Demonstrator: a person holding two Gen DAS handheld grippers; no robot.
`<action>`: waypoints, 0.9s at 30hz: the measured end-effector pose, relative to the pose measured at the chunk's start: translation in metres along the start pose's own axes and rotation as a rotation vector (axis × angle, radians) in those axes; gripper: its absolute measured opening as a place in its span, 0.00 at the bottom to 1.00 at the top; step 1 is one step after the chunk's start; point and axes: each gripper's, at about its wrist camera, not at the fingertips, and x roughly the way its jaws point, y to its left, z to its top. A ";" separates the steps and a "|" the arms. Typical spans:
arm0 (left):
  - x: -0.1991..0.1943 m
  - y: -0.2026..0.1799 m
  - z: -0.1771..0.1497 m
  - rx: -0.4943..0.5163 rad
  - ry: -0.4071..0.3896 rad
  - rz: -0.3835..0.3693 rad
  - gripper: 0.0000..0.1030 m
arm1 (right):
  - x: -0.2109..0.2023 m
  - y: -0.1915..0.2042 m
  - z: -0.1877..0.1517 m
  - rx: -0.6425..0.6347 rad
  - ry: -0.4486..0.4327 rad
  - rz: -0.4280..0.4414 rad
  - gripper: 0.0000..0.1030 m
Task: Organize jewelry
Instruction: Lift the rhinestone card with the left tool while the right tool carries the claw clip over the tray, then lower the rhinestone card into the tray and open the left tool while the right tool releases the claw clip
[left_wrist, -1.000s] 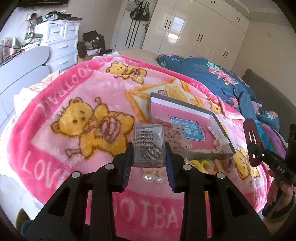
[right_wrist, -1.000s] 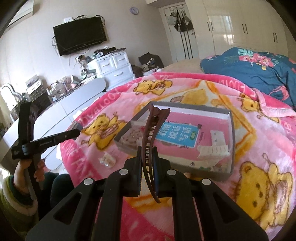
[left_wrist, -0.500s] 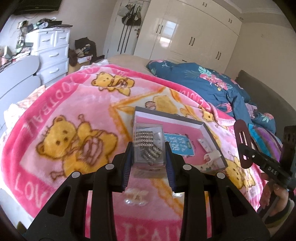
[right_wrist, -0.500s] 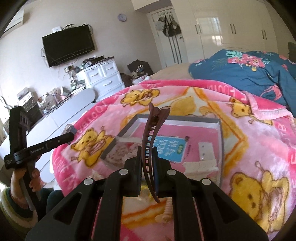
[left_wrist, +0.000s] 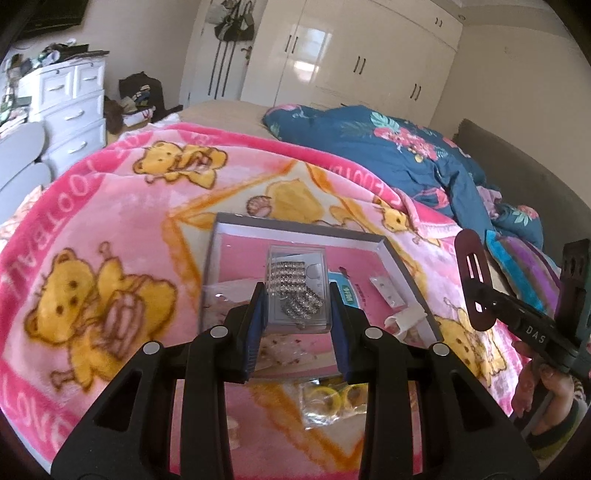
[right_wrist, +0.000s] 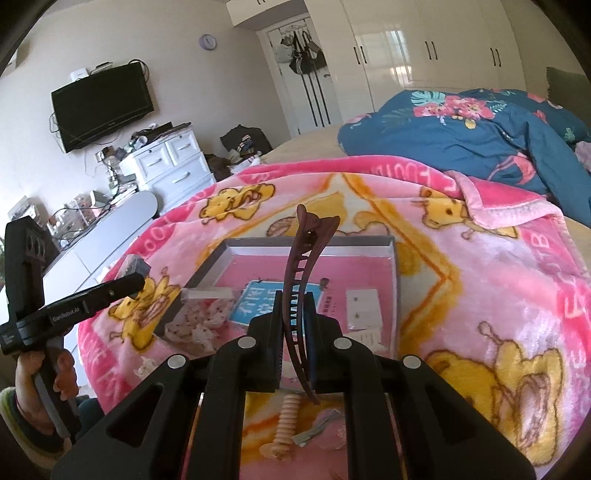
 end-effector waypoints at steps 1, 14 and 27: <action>0.004 -0.002 0.000 0.002 0.006 -0.004 0.24 | 0.001 -0.002 0.000 0.004 0.001 -0.001 0.09; 0.049 -0.017 -0.013 0.020 0.091 -0.045 0.24 | 0.031 -0.018 -0.005 0.042 0.046 0.010 0.09; 0.080 -0.023 -0.018 0.035 0.141 -0.073 0.24 | 0.059 -0.017 -0.015 0.056 0.106 0.032 0.09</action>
